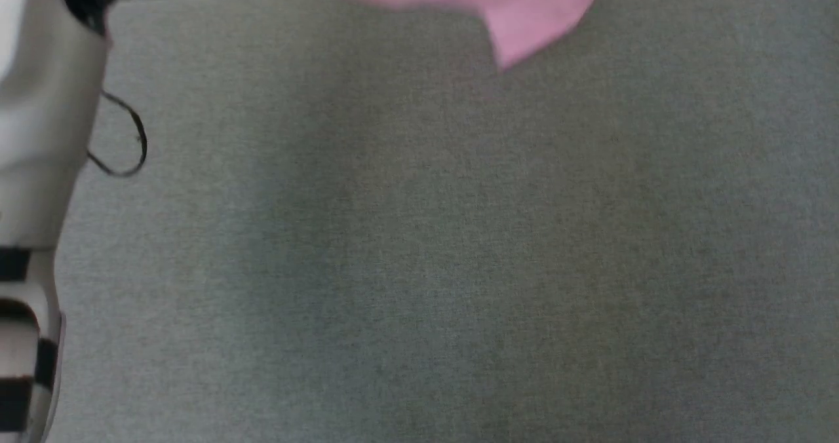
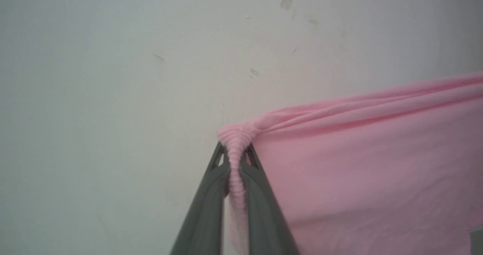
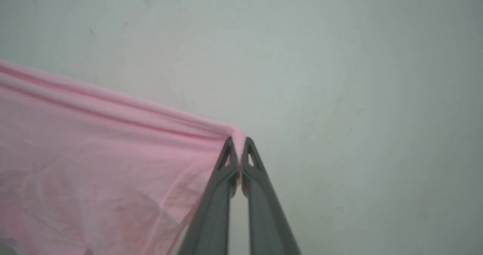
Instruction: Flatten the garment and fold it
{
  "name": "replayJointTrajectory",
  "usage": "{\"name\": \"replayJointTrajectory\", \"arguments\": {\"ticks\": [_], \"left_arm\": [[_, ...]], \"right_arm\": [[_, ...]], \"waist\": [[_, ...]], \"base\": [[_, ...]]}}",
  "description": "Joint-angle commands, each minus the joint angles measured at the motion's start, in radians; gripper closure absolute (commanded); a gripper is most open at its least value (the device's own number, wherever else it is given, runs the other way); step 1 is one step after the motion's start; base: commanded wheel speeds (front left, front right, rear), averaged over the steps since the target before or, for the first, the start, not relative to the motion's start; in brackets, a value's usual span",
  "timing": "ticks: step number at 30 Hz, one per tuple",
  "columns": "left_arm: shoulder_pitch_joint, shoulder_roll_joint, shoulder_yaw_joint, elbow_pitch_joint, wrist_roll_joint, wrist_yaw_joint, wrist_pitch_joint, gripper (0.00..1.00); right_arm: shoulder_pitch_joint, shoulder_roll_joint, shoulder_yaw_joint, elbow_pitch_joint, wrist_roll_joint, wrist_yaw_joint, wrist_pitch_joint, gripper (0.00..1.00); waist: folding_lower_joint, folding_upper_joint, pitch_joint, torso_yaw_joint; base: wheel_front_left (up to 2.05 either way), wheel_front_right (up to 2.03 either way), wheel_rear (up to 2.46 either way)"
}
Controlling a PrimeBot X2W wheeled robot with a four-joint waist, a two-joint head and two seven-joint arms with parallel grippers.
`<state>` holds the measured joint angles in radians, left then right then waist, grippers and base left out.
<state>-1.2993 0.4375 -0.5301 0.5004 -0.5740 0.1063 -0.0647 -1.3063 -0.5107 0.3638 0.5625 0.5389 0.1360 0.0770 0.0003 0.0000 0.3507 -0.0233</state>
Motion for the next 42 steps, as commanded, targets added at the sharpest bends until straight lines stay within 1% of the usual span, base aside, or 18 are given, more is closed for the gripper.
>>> {"name": "replayJointTrajectory", "arguments": {"ticks": [1,4,8,12,15,16,19,23,26,27,30,34,36,39,42], "left_arm": [[-0.042,0.004,0.020,0.062,0.017,0.005,-0.045,1.00],[-0.088,-0.025,0.019,0.151,0.029,0.001,-0.109,1.00],[-0.081,-0.064,0.022,0.262,0.021,-0.001,-0.157,1.00],[-0.023,-0.109,0.041,0.351,-0.003,-0.008,-0.187,1.00],[0.052,-0.136,0.062,0.379,-0.014,-0.011,-0.195,1.00],[0.082,-0.145,0.085,0.368,-0.023,-0.006,-0.196,1.00],[0.221,-0.168,0.142,0.288,-0.013,0.010,-0.197,1.00],[0.477,-0.183,0.217,0.126,0.028,0.040,-0.197,1.00],[0.683,-0.192,0.244,-0.003,0.064,0.059,-0.197,1.00],[0.683,-0.192,0.244,-0.003,0.064,0.059,-0.197,1.00],[0.860,-0.193,0.246,-0.108,0.089,0.075,-0.197,1.00],[1.056,-0.178,0.226,-0.237,0.096,0.105,-0.179,1.00],[1.135,-0.164,0.216,-0.310,0.101,0.130,-0.148,1.00],[1.234,-0.142,0.198,-0.421,0.106,0.163,-0.086,1.00],[1.318,-0.120,0.191,-0.528,0.110,0.203,-0.027,1.00]], "right_arm": [[-0.037,-0.002,-0.015,0.029,-0.031,-0.005,-0.043,1.00],[-0.070,0.027,0.002,0.059,-0.057,-0.005,-0.095,1.00],[-0.056,0.085,0.026,0.127,-0.060,-0.005,-0.125,1.00],[0.006,0.157,0.059,0.194,-0.035,-0.005,-0.169,1.00],[0.072,0.188,0.095,0.229,-0.010,-0.005,-0.204,1.00],[0.097,0.193,0.109,0.232,-0.001,-0.005,-0.217,1.00],[0.197,0.189,0.149,0.219,0.028,-0.005,-0.262,1.00],[0.366,0.162,0.189,0.150,0.054,-0.005,-0.306,1.00],[0.514,0.129,0.185,0.071,0.058,-0.005,-0.320,1.00],[0.514,0.129,0.185,0.071,0.058,-0.005,-0.320,1.00],[0.672,0.095,0.156,-0.009,0.047,-0.005,-0.316,1.00],[0.894,0.064,0.049,-0.138,0.013,-0.005,-0.265,1.00],[1.010,0.066,-0.027,-0.219,-0.012,-0.005,-0.223,1.00],[1.181,0.095,-0.156,-0.367,-0.067,-0.005,-0.141,1.00],[1.342,0.156,-0.266,-0.545,-0.134,-0.005,-0.042,1.00]], "waist": [[-0.0003,0.0000,0.043,-0.033],[-0.0003,0.0000,0.053,-0.040],[-0.0003,0.0000,0.072,-0.051],[-0.0003,0.0000,0.079,-0.054],[-0.0003,0.0000,0.074,-0.052],[-0.0003,0.0000,0.069,-0.050],[-0.0003,0.0000,0.035,-0.039],[-0.0003,0.0000,-0.029,-0.039],[-0.0003,0.0000,-0.076,-0.037],[-0.0003,0.0000,-0.076,-0.037],[-0.0003,0.0000,-0.120,-0.029],[-0.0003,0.0000,-0.170,-0.016],[-0.0003,0.0000,-0.185,-0.010],[-0.0003,0.0000,-0.199,-0.001],[-0.0003,0.0000,-0.201,0.003]], "base": [[0.00,0.00,0.00],[0.00,0.00,0.00],[0.00,0.00,0.00],[0.00,0.00,0.00],[0.00,0.00,0.00],[0.00,0.00,0.00],[0.00,0.00,0.00],[0.00,0.00,0.00],[0.00,0.00,0.00],[0.00,0.00,0.00],[0.00,0.00,0.00],[0.00,0.00,0.00],[0.00,0.00,0.00],[0.00,0.00,0.00],[0.00,0.00,0.00]]}}
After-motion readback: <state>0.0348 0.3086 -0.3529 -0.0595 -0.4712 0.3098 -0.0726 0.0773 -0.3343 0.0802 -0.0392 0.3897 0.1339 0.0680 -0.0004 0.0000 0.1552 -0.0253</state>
